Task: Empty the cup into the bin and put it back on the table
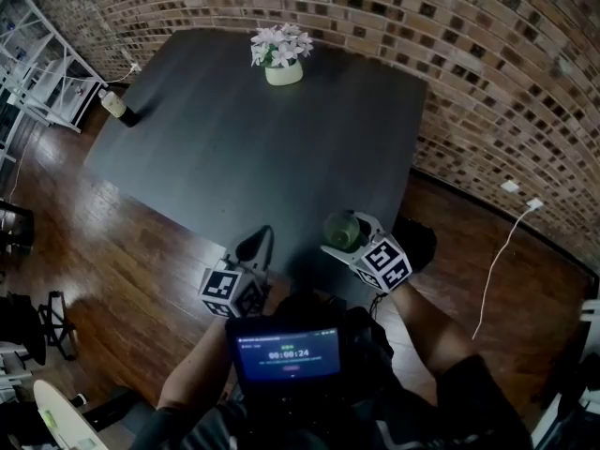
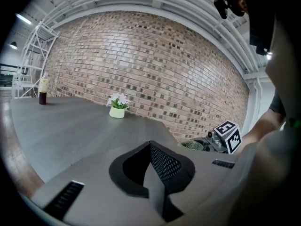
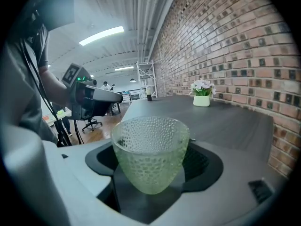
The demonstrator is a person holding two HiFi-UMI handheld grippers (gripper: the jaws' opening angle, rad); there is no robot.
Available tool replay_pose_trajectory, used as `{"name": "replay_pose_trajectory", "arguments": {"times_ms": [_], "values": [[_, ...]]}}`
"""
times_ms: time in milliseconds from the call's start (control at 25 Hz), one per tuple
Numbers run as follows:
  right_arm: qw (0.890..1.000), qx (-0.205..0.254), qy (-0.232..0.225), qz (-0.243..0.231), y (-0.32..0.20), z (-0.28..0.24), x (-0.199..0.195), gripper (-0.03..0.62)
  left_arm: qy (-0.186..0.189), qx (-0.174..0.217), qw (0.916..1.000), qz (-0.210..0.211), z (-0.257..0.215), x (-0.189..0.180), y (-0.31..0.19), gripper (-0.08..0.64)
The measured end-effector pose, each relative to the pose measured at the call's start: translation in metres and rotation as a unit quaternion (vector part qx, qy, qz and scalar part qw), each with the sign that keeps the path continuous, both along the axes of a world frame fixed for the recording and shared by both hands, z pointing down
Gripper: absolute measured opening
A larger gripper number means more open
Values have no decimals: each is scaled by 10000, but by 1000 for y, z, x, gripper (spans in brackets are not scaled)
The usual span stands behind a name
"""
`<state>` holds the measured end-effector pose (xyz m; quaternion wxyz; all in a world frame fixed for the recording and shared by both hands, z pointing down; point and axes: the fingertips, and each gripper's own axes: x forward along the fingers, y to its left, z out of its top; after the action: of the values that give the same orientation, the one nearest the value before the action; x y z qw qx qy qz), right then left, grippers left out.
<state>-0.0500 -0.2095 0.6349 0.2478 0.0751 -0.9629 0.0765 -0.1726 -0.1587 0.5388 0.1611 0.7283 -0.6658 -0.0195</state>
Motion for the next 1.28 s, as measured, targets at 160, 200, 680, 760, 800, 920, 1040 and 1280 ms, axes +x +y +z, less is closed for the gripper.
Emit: {"name": "replay_pose_trajectory", "arguments": {"times_ms": [160,200,680,760,800,920,1040,1280], "values": [[10000,7,-60,-16,4,8,2,391,-32,-31,10000,61,15,7,3,3],[10000,10,-84,-39,4,9,2,391,-11,-8,10000,32,18,7,2,3],[9985,193,-485,-175,5,25,-3,394,-70,119,9999,-47,39,6,-6,3],[9985,235,-468,-178,6,25,-1,397,-91,116,9999,-31,39,8,-8,3],[9986,261,-440,-166,6,27,0,400,-113,111,9999,-22,38,8,-8,3],[9986,257,-448,-76,4,27,-1,445,-170,76,9998,-100,39,2,-6,3],[9984,216,-523,-80,4,21,0,445,-205,45,9996,-194,37,-5,-3,3],[9981,208,-569,-113,6,13,12,445,-177,60,9996,-210,27,2,4,3]]}}
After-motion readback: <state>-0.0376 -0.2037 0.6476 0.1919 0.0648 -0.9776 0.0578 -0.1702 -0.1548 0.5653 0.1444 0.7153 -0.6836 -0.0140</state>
